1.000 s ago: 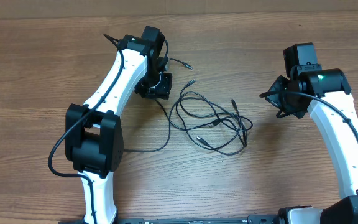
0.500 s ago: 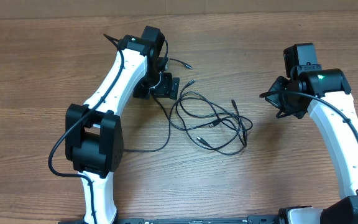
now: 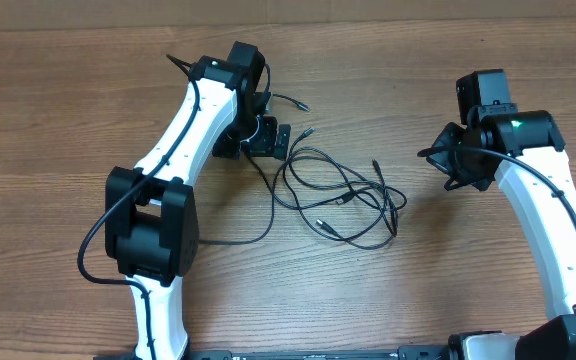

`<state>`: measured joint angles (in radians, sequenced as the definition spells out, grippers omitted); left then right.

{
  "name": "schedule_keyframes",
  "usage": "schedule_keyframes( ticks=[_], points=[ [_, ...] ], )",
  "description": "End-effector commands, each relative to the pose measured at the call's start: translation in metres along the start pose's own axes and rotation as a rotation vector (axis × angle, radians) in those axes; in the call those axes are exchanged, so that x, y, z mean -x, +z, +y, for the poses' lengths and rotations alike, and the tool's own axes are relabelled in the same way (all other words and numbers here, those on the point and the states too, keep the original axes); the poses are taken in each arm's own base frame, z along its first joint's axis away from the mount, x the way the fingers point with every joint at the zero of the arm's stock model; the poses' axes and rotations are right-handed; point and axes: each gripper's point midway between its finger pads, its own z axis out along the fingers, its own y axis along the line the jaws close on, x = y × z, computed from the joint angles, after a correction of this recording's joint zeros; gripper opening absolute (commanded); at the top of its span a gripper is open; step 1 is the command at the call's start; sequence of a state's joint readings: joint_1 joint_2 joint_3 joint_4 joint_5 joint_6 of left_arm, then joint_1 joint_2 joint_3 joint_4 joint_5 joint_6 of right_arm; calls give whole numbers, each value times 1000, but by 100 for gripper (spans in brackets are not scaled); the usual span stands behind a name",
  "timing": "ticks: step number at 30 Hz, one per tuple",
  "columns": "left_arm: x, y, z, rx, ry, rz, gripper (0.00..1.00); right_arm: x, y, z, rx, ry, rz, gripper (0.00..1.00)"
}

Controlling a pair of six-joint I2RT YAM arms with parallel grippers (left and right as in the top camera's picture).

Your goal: Untangle cables

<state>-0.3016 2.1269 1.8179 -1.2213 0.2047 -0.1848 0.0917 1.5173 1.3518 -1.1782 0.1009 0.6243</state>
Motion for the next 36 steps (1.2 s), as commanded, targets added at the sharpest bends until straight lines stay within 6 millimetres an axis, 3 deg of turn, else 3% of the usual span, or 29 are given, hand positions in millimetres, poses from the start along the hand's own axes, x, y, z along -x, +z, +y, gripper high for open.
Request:
schedule_keyframes(
  ticks=[1,12,26,32,36],
  points=[
    [-3,6,-1,1,8,16,100,-1,-2,-1,5,2,-4,4],
    [1,6,-5,-19,-26,1,99,0,-2,-1,6,2,-5,4],
    [12,8,-50,-157,-27,-46,94,0,-2,-1,8,2,-7,4],
    [13,10,-71,-170,-5,-69,76,0,-2,-1,8,2,-6,4],
    [12,13,-86,-175,27,-79,70,-2,-2,2,22,2,6,4]
  ],
)
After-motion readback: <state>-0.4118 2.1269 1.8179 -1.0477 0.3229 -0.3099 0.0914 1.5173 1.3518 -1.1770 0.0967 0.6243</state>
